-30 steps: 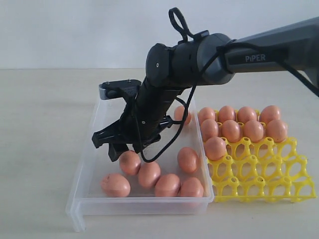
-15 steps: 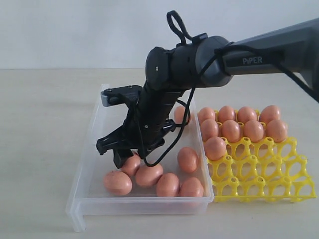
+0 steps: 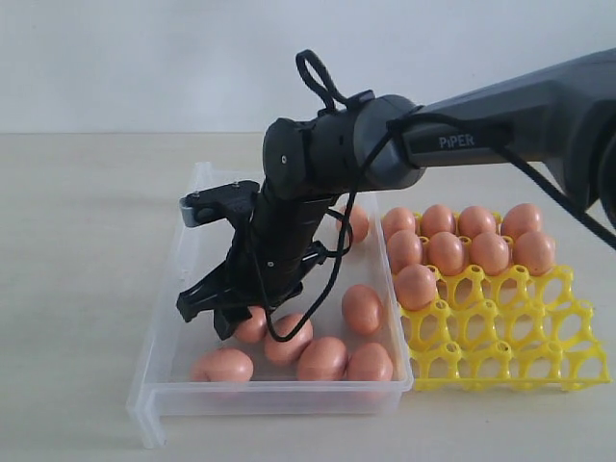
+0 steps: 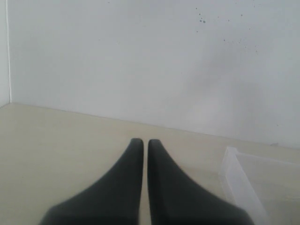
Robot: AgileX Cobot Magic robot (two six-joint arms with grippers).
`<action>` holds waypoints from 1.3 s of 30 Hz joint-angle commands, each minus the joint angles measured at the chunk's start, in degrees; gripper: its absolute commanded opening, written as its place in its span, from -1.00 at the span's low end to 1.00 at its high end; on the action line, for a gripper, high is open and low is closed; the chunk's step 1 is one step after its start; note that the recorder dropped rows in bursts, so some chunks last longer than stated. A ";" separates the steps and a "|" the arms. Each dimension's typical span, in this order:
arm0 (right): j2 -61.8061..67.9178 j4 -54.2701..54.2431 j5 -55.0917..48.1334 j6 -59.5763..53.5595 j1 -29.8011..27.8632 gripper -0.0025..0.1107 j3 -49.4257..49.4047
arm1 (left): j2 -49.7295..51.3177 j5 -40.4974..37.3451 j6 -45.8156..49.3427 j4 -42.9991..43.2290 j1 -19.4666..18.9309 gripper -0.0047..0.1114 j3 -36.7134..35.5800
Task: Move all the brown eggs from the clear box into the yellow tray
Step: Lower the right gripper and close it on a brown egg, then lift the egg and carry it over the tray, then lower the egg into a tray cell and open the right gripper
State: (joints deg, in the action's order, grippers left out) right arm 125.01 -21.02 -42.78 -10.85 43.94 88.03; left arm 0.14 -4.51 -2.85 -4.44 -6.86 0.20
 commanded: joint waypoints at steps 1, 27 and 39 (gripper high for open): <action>0.06 0.88 -2.19 -3.70 0.03 -0.96 0.09 | -0.14 0.12 -0.51 -0.51 0.10 -0.85 -0.20; -43.51 14.06 76.83 5.93 -12.90 -0.96 -62.83 | -0.14 0.12 -0.51 -0.51 0.10 -0.85 -0.20; -42.17 16.36 90.11 6.03 -18.32 -0.96 -72.66 | -0.14 0.12 -0.51 -0.51 0.10 -0.85 -0.20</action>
State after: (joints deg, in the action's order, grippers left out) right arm 82.21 -5.60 45.26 -4.67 26.13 15.82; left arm 0.14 -4.51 -2.85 -4.44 -6.86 0.20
